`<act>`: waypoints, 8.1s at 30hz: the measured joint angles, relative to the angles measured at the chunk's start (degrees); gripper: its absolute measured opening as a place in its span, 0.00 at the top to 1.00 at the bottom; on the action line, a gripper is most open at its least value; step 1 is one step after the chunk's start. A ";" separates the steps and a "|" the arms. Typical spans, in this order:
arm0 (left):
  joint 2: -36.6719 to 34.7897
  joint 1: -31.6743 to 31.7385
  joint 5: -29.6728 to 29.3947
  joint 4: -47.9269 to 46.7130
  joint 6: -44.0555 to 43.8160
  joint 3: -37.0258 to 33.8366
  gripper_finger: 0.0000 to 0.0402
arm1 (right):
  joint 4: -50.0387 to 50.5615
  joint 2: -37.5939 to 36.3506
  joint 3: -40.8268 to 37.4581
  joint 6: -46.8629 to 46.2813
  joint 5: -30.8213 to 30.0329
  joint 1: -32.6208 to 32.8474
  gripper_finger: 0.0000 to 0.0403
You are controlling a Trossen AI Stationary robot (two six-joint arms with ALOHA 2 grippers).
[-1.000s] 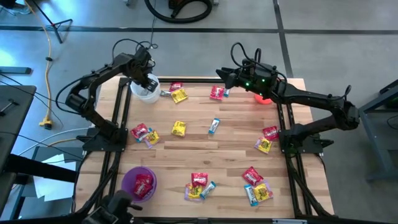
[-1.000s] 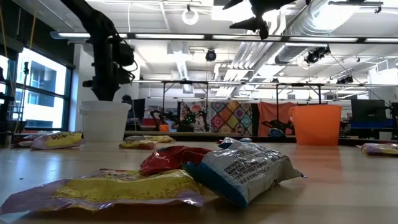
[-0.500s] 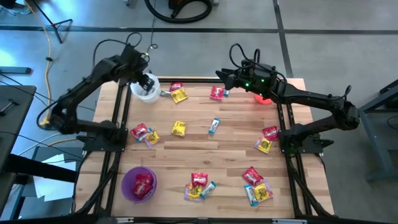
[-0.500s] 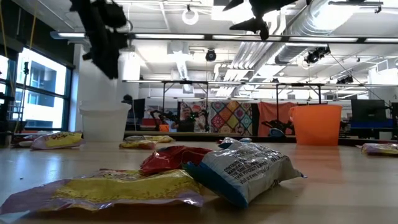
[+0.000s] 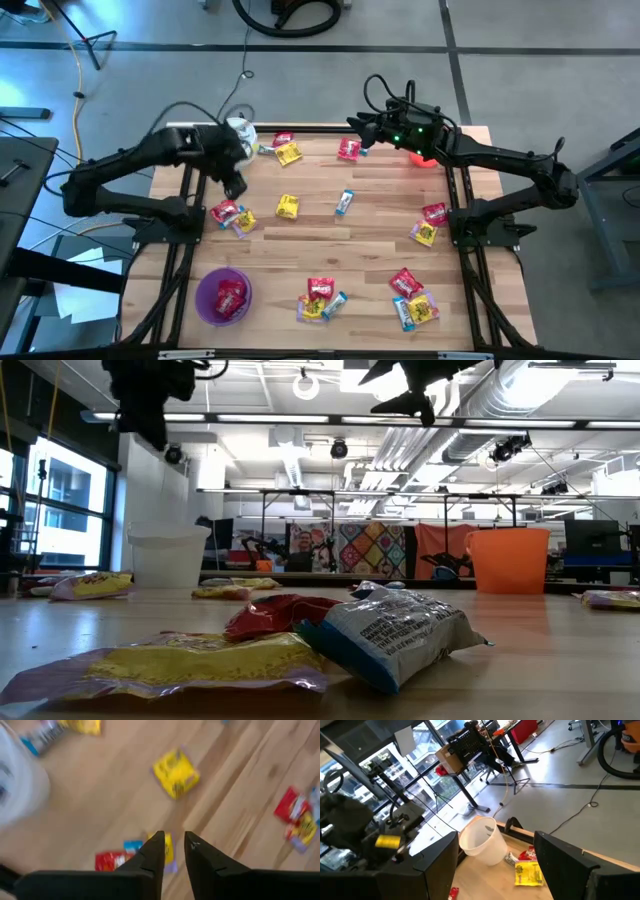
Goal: Sort candy
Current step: Put the red candy into the purple bucket, then put the white candy into the white bucket
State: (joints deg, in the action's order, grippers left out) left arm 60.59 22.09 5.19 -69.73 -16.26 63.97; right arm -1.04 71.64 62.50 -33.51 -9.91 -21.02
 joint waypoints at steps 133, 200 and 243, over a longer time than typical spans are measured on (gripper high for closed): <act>2.46 -20.63 -2.00 19.75 -13.67 -1.41 1.00 | 20.12 15.54 -13.14 4.16 25.08 -9.81 0.92; 11.72 -6.17 0.94 80.67 -28.10 -18.08 0.64 | -12.94 19.50 5.39 -7.36 -1.62 6.95 1.00; 10.92 -1.96 -2.95 89.41 -16.15 -18.03 1.00 | -13.88 19.50 7.13 -6.96 -0.81 8.17 0.76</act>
State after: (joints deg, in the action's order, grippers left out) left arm 71.51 20.14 2.24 19.68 -32.41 45.95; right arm -14.92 91.13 69.63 -40.48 -10.72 -12.84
